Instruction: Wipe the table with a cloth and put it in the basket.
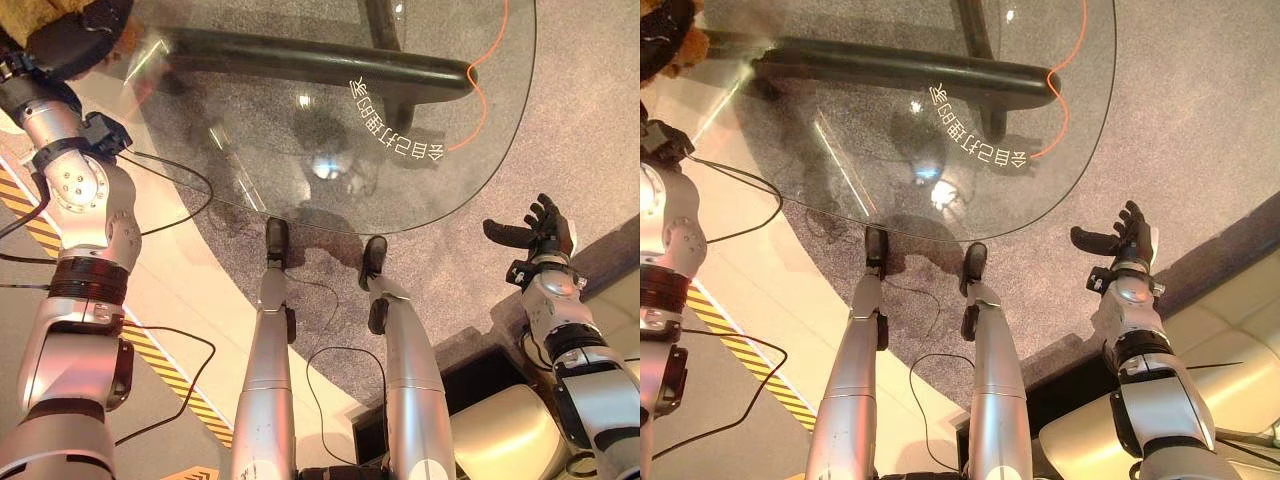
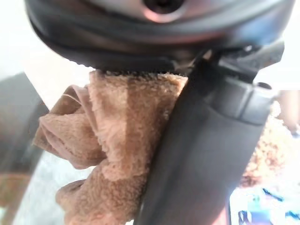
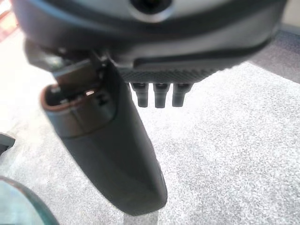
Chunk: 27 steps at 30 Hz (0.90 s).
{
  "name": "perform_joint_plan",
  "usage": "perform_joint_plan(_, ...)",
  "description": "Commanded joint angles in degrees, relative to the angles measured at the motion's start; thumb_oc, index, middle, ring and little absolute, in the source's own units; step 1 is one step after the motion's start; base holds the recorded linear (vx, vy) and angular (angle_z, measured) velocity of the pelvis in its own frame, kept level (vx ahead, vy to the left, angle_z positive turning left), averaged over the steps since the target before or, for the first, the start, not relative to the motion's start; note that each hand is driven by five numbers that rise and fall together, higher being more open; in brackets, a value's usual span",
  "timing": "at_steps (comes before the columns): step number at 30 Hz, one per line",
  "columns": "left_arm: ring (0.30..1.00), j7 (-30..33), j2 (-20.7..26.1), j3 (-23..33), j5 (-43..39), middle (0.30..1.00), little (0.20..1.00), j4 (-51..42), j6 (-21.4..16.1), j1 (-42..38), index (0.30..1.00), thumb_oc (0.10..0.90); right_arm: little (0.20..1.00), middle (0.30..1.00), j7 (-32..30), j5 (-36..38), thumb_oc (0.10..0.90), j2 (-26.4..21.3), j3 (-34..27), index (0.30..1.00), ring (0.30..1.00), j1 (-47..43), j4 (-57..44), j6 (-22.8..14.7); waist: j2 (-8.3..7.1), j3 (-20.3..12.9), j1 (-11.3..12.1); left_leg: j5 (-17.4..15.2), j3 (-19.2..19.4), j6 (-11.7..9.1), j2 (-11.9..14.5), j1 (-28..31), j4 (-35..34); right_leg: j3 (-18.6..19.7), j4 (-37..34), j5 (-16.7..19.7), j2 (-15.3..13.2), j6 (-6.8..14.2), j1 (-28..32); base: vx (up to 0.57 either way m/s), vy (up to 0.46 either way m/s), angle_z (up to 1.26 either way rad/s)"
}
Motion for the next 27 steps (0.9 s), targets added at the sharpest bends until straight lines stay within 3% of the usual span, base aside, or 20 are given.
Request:
perform_joint_plan(1, 0.3, -1.1, -0.6, 5.3, 5.4, 0.3, 0.2, -9.4, -11.2, -5.2, 0.3, 0.1, 0.9, 0.9, -3.3, -1.2, 0.8, -3.4, -2.9, 0.9, 0.9, 4.5, -1.1, -1.9, 3.54, -1.4, -0.5, -10.4, 4.2, 3.5, -2.4, 0.4, 10.3, -0.4, -9.7, 4.7, 4.1, 0.8, 6.0, 0.0, 0.0, 0.0)
perform_joint_plan(16, 0.3, 9.8, -0.8, 5.7, 13.2, 0.3, 0.2, -12.8, -11.5, -8.1, 0.3, 0.1, 0.9, 0.9, -3.6, -1.9, 0.8, -2.3, -3.4, 0.9, 0.9, 5.8, 1.1, -2.4, 3.62, -1.4, 0.1, -10.5, 3.8, 3.6, -2.9, 1.0, 10.8, -0.8, -9.9, 4.7, 3.7, 0.9, 7.0, 0.0, 0.0, 0.0)
perform_joint_plan(27, 0.3, 18.6, 6.1, 6.7, 13.9, 0.3, 0.2, -5.2, -10.8, -9.1, 0.3, 0.1, 0.9, 0.9, -1.8, -0.9, 0.8, -1.6, -3.5, 0.9, 0.9, 8.0, 3.5, -3.8, 1.99, -1.4, 1.0, -10.3, 3.0, 3.8, -2.6, 1.6, 11.6, -1.8, -9.9, 3.6, 3.8, 0.6, 9.1, 0.01, -0.022, 0.06)
